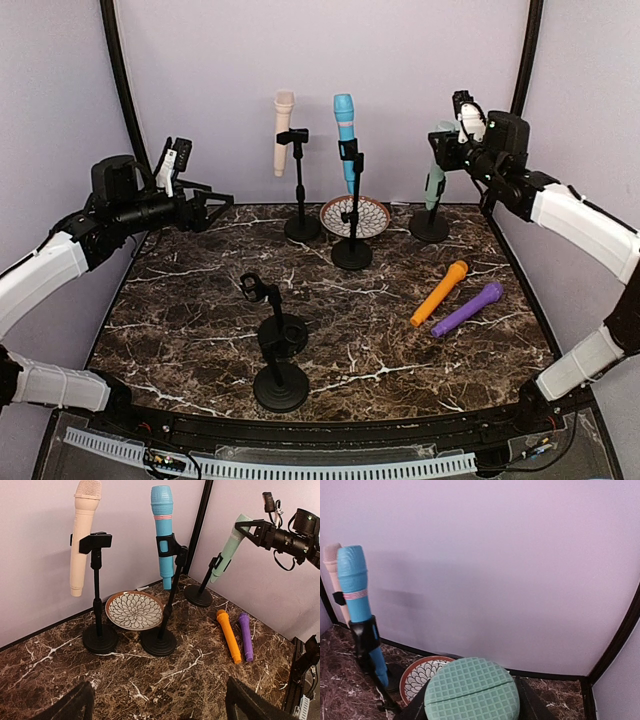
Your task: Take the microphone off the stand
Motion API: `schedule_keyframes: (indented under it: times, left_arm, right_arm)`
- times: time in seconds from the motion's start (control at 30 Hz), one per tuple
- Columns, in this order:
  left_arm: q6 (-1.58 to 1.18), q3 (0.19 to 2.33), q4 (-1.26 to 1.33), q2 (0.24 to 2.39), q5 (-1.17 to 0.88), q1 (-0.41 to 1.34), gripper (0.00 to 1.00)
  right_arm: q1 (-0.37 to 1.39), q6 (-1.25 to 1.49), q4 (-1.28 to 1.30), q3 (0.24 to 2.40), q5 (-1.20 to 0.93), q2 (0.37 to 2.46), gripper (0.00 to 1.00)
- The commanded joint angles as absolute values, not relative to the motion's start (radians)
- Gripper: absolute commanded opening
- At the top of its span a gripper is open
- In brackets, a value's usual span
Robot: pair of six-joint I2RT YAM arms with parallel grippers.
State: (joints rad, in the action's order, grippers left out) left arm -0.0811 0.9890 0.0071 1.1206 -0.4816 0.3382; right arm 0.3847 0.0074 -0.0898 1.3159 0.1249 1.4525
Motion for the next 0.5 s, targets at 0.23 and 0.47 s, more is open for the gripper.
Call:
schedule_keyframes:
  times: [0.23,0.47]
  left_arm:
    - [-0.037,0.962,0.100,1.108,-0.740,0.331,0.92]
    - [-0.072,0.951,0.191,1.156,-0.957,0.361,0.90]
  right_arm:
    - [0.618,0.044,-0.049,1.211,-0.044,1.181,0.07]
    - [0.694,0.123,-0.134,1.105,-0.353,1.162,0.07]
